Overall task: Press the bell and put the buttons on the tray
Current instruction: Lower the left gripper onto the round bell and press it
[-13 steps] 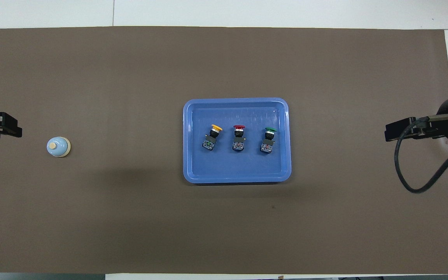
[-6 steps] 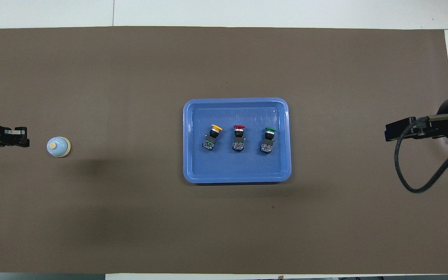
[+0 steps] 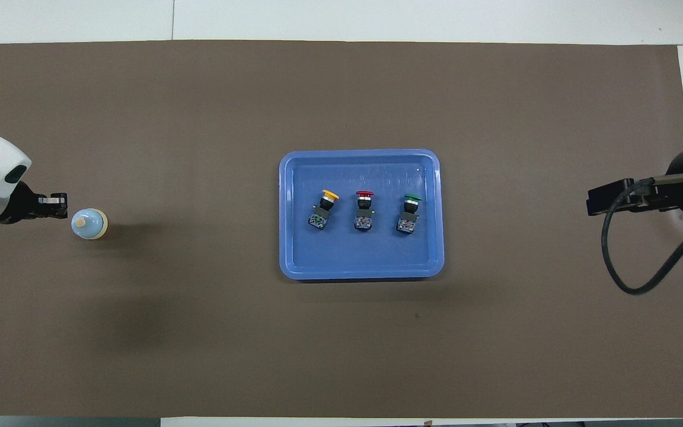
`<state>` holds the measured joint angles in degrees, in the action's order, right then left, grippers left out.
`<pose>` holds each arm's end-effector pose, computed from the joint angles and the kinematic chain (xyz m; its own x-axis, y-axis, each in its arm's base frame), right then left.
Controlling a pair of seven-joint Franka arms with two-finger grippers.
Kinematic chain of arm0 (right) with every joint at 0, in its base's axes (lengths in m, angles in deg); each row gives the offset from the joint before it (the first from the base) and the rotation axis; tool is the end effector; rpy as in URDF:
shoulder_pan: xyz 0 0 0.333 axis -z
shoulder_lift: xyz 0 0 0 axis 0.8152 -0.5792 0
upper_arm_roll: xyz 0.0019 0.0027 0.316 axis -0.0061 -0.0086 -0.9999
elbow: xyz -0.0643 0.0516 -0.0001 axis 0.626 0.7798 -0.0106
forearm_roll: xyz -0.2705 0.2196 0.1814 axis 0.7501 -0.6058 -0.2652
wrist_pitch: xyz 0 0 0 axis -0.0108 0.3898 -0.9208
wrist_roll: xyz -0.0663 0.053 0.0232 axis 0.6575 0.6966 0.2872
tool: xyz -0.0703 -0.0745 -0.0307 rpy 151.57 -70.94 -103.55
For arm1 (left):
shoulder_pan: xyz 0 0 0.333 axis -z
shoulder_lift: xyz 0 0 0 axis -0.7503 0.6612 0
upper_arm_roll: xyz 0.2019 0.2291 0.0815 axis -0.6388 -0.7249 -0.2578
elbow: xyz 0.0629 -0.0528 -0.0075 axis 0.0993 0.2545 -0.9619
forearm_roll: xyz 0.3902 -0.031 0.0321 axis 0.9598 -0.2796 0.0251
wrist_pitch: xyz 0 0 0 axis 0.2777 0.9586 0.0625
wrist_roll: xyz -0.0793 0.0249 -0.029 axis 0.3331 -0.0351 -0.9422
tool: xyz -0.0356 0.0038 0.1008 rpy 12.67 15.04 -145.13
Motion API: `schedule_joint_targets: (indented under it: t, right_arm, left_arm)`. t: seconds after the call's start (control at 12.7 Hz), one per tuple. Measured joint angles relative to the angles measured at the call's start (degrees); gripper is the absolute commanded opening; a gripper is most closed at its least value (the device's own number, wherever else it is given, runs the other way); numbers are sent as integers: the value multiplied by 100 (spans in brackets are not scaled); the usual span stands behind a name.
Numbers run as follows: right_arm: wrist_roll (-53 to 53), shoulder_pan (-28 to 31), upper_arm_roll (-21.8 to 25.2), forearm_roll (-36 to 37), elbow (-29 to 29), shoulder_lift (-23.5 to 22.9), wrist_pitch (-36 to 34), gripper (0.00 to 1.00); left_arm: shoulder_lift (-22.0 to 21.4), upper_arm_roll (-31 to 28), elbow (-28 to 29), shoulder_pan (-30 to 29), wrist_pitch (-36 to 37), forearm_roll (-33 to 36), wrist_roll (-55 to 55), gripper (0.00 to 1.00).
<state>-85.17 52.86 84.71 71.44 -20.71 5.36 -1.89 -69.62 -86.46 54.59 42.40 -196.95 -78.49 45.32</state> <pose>0.5224 0.0356 0.6226 0.9983 0.0325 -0.0477 0.0322 -0.9995 -0.0076 0.5542 0.0778 0.3768 0.9977 0.0663 -0.0104 0.0664 -0.9978 0.0077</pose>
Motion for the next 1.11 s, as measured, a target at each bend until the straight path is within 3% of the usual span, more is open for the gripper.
schedule_joint_targets:
  t: [0.4,0.63,0.71,0.79,0.87,0.95,1.03,1.11]
  right_arm:
    - [0,0,0,0,0,0,0,100]
    - [0,0,0,0,0,0,0,100]
    - [0,0,0,0,0,0,0,100]
    - [0,0,0,0,0,0,0,100]
    - [0,0,0,0,0,0,0,100]
    - [0,0,0,0,0,0,0,100]
    - [0,0,0,0,0,0,0,100]
    - [0,0,0,0,0,0,0,100]
  left_arm:
    - [124,9,474,-26,-565,0,-4,0]
    - [111,26,480,-24,-618,0,-13,0]
    - [114,35,432,-21,-570,0,-14,10]
    - [115,46,270,-16,-361,0,-16,26]
    - [112,59,-23,-14,26,0,-17,54]
    - [105,75,-434,-3,549,0,-17,89]
    - [85,92,-866,41,1089,0,-18,100]
    - [41,103,-1183,118,1487,0,-17,100]
